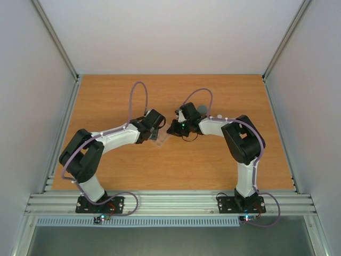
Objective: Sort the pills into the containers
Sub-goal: Open the pill container at the center of the board.
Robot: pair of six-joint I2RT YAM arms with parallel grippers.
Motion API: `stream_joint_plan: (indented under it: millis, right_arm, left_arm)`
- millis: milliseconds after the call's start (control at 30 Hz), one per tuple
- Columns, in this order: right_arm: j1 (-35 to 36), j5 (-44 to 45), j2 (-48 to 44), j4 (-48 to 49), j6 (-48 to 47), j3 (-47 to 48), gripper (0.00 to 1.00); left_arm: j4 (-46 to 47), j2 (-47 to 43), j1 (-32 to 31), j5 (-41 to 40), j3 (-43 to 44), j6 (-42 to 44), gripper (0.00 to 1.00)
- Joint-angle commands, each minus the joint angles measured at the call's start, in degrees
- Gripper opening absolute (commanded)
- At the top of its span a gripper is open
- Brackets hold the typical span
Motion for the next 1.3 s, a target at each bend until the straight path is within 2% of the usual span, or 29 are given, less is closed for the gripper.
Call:
stream_joint_plan:
  millis: [0, 767, 967, 1267]
  right_arm:
    - [0.4, 3.1, 2.3, -4.1, -1.5, 0.9, 0.03]
    - [0.6, 6.0, 4.8, -8.8, -3.7, 5.4, 0.03]
    - [0.6, 6.5, 5.4, -9.3, -3.9, 5.8, 0.03]
    - [0.6, 7.2, 5.7, -10.1, -4.1, 6.0, 0.03]
  left_arm:
    - [2.1, -1.0, 1.6, 0.9, -0.7, 0.6, 0.5]
    - [4.1, 7.0, 7.4, 4.1, -0.6, 2.5, 0.51]
    - [2.7, 9.4, 7.6, 3.0, 1.0, 3.4, 0.56]
    - [2.4, 11.3, 7.6, 3.0, 0.9, 3.6, 0.56]
